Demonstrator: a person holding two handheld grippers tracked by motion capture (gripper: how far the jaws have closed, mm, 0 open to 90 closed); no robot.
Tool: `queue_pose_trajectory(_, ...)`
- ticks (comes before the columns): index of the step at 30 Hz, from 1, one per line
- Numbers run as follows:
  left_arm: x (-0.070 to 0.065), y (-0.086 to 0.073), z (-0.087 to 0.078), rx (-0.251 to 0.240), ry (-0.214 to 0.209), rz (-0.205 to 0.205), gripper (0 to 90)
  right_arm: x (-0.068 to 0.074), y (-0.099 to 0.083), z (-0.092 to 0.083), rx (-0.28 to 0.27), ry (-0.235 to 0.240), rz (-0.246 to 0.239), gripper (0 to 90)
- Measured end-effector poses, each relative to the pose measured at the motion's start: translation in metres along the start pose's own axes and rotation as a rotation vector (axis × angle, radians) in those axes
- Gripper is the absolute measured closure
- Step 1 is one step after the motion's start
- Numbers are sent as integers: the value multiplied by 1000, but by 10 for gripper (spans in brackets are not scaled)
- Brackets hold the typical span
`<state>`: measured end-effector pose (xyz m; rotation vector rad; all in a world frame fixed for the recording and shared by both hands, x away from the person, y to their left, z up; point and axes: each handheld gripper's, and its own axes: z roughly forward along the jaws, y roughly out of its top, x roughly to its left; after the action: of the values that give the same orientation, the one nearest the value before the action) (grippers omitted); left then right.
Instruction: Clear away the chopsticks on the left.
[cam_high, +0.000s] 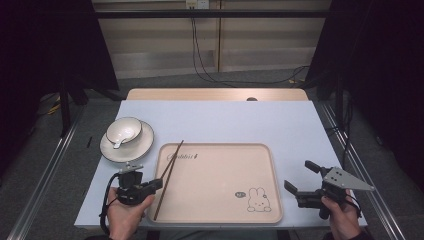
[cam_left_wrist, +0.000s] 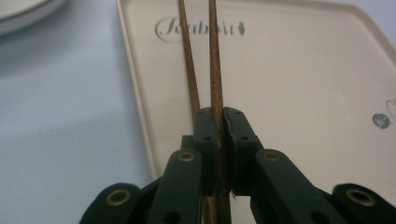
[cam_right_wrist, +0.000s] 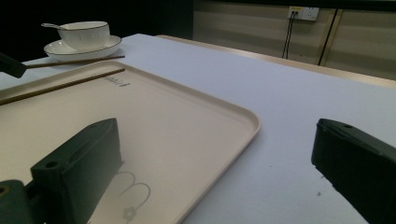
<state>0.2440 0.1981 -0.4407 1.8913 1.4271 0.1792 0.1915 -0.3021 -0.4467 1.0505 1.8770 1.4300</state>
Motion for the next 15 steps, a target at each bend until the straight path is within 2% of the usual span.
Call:
queue_pose_trajectory(5,-4,-2,9,38,20,10,850,1,0,0,-2,-5,11,12)
queue_pose_trajectory(8,-4,-1,14,59,25,11,850,0,0,0,0,-2,-1,12)
queue_pose_trajectory(15,-11,2,24,69,41,8,847,0,0,0,-1,1,-1,12)
